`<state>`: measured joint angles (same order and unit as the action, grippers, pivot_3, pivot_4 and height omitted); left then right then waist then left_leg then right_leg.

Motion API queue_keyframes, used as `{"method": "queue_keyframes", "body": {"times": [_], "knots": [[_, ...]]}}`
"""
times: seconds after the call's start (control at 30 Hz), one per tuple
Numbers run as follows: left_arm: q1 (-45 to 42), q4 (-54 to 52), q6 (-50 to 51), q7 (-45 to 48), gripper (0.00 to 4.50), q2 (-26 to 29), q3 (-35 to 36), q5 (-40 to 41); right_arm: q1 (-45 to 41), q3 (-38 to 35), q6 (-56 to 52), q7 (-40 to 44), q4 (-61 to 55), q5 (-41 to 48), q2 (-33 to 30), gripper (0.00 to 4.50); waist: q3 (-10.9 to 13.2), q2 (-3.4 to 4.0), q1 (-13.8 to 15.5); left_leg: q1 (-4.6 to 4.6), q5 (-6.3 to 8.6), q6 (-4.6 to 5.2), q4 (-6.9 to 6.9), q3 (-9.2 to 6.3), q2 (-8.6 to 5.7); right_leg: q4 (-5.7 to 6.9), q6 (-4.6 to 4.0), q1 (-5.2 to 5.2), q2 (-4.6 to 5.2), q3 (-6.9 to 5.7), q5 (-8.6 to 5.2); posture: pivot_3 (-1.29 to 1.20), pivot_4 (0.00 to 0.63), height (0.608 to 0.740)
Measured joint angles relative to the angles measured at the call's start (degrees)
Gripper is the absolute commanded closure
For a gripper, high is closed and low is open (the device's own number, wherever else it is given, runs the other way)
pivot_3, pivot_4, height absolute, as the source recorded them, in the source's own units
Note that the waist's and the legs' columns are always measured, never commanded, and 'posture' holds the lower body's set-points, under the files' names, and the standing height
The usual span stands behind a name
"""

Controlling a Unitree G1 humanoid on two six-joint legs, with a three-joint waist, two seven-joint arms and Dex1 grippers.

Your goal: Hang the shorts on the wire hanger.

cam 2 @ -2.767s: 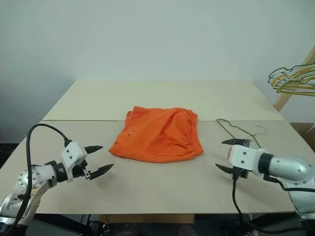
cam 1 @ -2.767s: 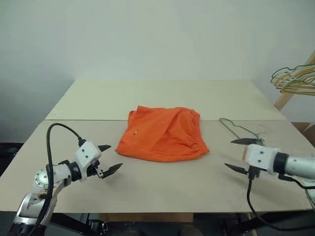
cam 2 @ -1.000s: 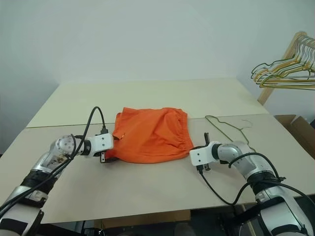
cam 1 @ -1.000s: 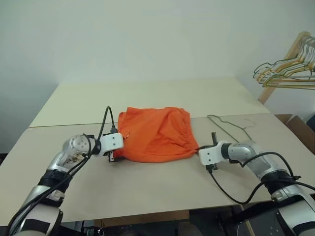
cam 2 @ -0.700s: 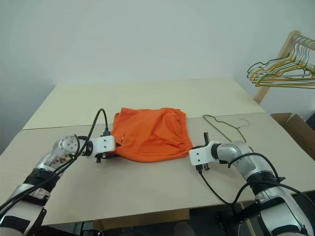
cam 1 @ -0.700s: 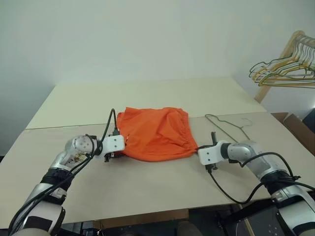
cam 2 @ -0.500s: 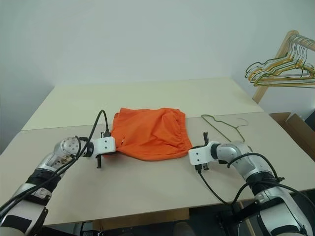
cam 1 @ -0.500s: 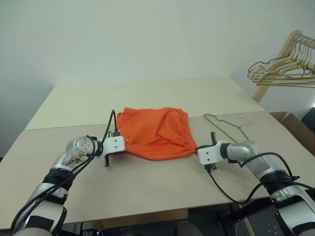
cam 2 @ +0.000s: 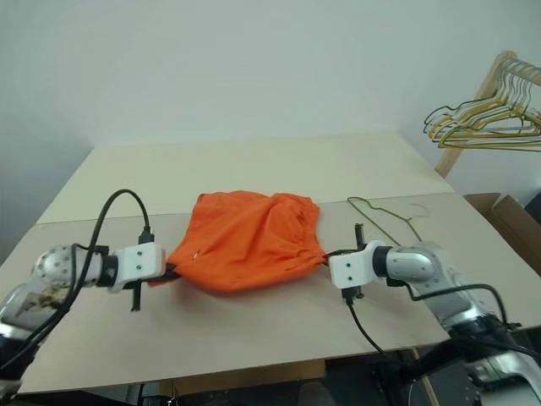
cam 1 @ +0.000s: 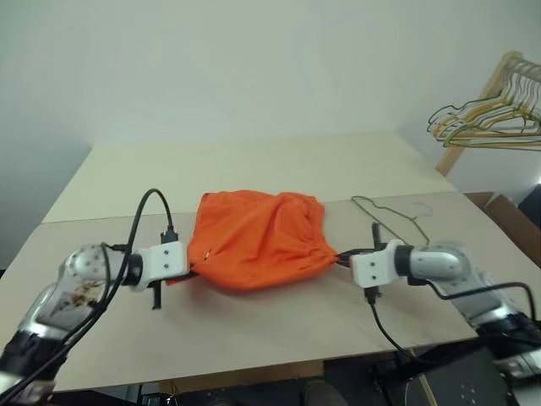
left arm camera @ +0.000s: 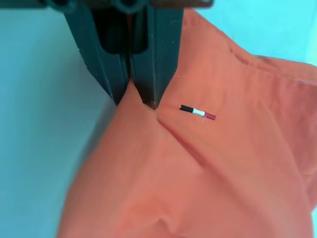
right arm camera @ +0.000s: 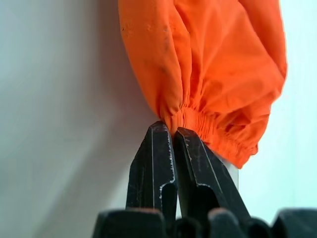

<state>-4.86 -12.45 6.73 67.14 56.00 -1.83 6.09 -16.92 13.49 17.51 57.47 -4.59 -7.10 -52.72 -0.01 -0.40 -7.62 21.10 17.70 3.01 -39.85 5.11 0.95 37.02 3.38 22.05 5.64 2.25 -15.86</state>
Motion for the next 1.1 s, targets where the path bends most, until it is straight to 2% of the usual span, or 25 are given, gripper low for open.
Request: {"method": "queue_keyframes", "body": {"times": [0.1, 0.17, 0.33, 0.43, 0.53, 0.57, 0.6, 0.67, 0.77, 0.8, 0.83, 0.93, 1.0, 1.1], "knots": [[2.29, -2.86, 2.4, 0.18, 4.47, 1.3, 0.67, 0.64, 1.0, -0.69, -3.05, 4.13, -4.0, 4.23, -2.02, 4.5, 0.01, 0.0, 1.09, -0.06, 0.02, 0.0, -0.02, 0.11, -0.04, -0.21, 0.0, -0.05, 0.0, 0.0, 0.0, -0.1, 0.0, 0.74], [0.39, -2.1, 3.96, -1.85, 4.47, -0.86, 0.05, -0.04, -0.27, -0.63, -6.46, 4.8, -3.67, 5.13, -0.71, 4.5, 0.01, 0.0, 1.95, -0.18, 0.01, 0.0, -0.05, 0.2, -0.07, -0.24, 0.0, -0.17, -0.05, 0.0, 0.0, -0.1, 0.0, 0.74], [-15.06, 11.26, 5.72, -13.54, 4.47, -16.69, -5.14, -4.35, -12.97, 1.17, -14.7, -0.29, 7.15, 2.14, 10.45, 4.5, -0.03, -0.02, 3.15, -0.44, -0.08, -0.15, -0.21, 0.2, -0.18, -0.28, 0.07, -0.62, -0.23, -0.02, 0.08, -0.1, 0.0, 0.74], [-32.52, 31.5, 1.85, -29.08, 4.47, -26.53, -8.87, -13.24, -27.81, 1.96, -16.6, -12.17, 24.38, -4.26, 19.4, 4.5, 0.03, -0.05, 3.26, -0.19, -0.3, -0.51, -0.35, 0.14, -0.38, -0.28, 0.16, -0.47, -0.24, -0.1, 0.2, -0.11, 0.0, 0.74], [-52.75, 49.5, -4.88, -50.91, 4.47, -33.88, -6.21, -17.25, -45.34, 1.9, -14.6, -32.85, 41.45, -11.6, 24.64, 4.5, 0.1, -0.12, 2.98, 1.2, -0.43, -0.67, -0.55, -0.01, -0.51, 0.32, 0.18, 1.2, -0.03, -0.19, 0.23, -0.12, 0.0, 0.74], [-59.82, 52.89, -8.32, -57.78, 4.47, -34.4, -4.01, -17.44, -51.52, 1.4, -13.05, -41.26, 46.11, -13.63, 25.37, 4.5, 0.11, -0.13, 2.41, 1.78, -0.44, -0.69, -0.49, -0.03, -0.63, 0.79, 0.18, 2.16, 0.08, -0.18, 0.23, -0.12, 0.0, 0.74], [-64.66, 53.44, -11.33, -61.88, 4.47, -33.95, -1.93, -17.43, -55.38, 0.3, -11.02, -47.37, 48.16, -14.6, 25.13, 4.5, 0.1, -0.13, 1.73, 2.04, -0.45, -0.7, -0.35, -0.12, -0.9, 1.19, 0.18, 2.67, 0.24, -0.23, 0.23, -0.12, 0.0, 0.74], [-69.21, 50.57, -16.93, -64.45, 4.47, -31.11, 1.47, -16.71, -58.93, -2.78, -6.22, -54.64, 49.15, -14.79, 23.11, 4.5, -0.01, 0.0, 0.15, 1.56, -0.45, -0.71, 0.12, -0.33, -1.11, 1.84, 0.18, 2.73, 0.5, -0.63, 0.23, -0.12, 0.0, 0.74], [-65.34, 42.15, -20.09, -61.4, 4.47, -27.49, 4.86, -13.21, -57.44, -6.1, -1.01, -58.3, 48.29, -14.08, 19.63, 4.5, -0.2, 0.21, -1.94, 0.69, -0.41, -0.67, 0.64, -0.84, -1.09, 1.82, 0.18, 1.85, 0.62, -1.13, 0.22, -0.12, 0.0, 0.74], [-61.63, 37.56, -18.96, -58.32, 4.47, -26.99, 5.38, -10.78, -55.31, -6.81, 0.42, -58.29, 46.09, -13.75, 19.35, 4.5, -0.25, 0.24, -2.62, 0.65, -0.4, -0.65, 1.11, -1.05, -1.14, 1.52, 0.18, 1.79, 0.68, -1.23, 0.22, -0.11, 0.0, 0.74], [-58.45, 34.46, -17.95, -55.92, 4.47, -26.77, 5.48, -9.09, -53.12, -7.24, 1.3, -57.84, 44.76, -13.1, 19.22, 4.5, -0.25, 0.24, -3.23, 0.79, -0.39, -0.64, 1.03, -1.22, -1.12, 1.43, 0.19, 1.77, 0.65, -1.29, 0.22, -0.11, 0.0, 0.74], [-41.3, 20.26, -10.72, -42.9, 4.47, -21.42, 5.24, -1.69, -39.48, -7.31, 3.59, -49.69, 37.2, -9.38, 17.7, 4.5, -0.22, 0.26, -5.27, 1.1, -0.4, -0.64, 0.92, -1.66, -1.1, 0.99, 0.26, 1.41, 0.56, -1.41, 0.18, -0.1, 0.0, 0.74], [-33.79, 14.46, -6.32, -38.18, 4.47, -19.26, 5.27, 1.25, -32.07, -6.18, 4.28, -45.63, 34.43, -9.21, 16.98, 4.5, -0.1, 0.3, -5.61, 1.2, -0.4, -0.63, 0.61, -1.75, -1.13, 0.56, 0.32, 1.14, 0.61, -1.38, 0.14, -0.1, 0.0, 0.74], [-20.3, 3.67, -0.42, -31.19, 4.47, -13.4, 5.44, 4.07, -21.68, -1.66, 9.69, -43.54, 29.78, -14.54, 13.49, 4.5, -0.01, 0.39, -5.67, 0.98, -0.44, -0.55, 0.01, -1.8, -1.13, -0.36, 0.6, 0.16, 0.62, -1.2, -0.09, -0.11, 0.0, 0.74]]}}
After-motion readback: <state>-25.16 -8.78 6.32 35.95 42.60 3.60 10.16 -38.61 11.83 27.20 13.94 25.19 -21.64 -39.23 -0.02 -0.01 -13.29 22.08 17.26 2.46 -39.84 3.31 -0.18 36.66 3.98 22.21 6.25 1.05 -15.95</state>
